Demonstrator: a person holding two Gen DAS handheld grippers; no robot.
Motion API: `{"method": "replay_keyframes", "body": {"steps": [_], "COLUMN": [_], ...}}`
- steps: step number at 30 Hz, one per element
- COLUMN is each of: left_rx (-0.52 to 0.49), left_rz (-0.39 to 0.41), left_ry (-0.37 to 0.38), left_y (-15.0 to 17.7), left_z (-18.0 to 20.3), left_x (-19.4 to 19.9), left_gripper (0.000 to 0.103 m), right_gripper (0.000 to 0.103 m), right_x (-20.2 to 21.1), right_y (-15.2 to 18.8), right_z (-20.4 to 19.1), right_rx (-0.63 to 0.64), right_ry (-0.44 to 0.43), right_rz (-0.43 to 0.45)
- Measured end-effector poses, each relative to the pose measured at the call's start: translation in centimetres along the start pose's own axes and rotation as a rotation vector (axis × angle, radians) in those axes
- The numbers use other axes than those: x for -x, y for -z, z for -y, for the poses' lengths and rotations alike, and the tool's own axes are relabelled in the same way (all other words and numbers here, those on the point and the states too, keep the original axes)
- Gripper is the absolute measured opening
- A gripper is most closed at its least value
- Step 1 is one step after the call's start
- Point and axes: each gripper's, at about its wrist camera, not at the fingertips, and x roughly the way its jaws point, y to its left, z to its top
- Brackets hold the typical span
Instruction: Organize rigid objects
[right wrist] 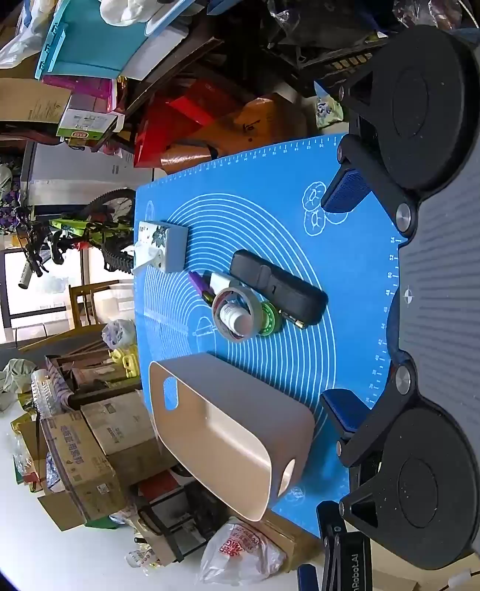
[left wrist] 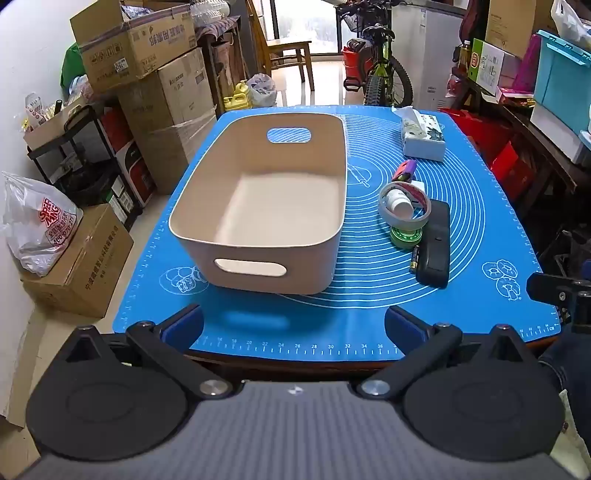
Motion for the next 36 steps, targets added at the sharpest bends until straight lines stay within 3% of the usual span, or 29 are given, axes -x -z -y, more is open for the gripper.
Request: {"method": "replay_keyframes", "body": {"steps": [36], "left_rx": [-0.009], "left_rz": [-0.003], "left_ry": [-0.028], "left_y": [0.2], "left_z": [-0.4], "left_x": [-0.3], "left_gripper": [0.103], "right_gripper": [0.101], "right_x": [-0.3], "right_y": [0.1], "right_z": [0.3], "right_rx": [-0.014], "right_ry": [0.003], "right_rz": [-0.013]}}
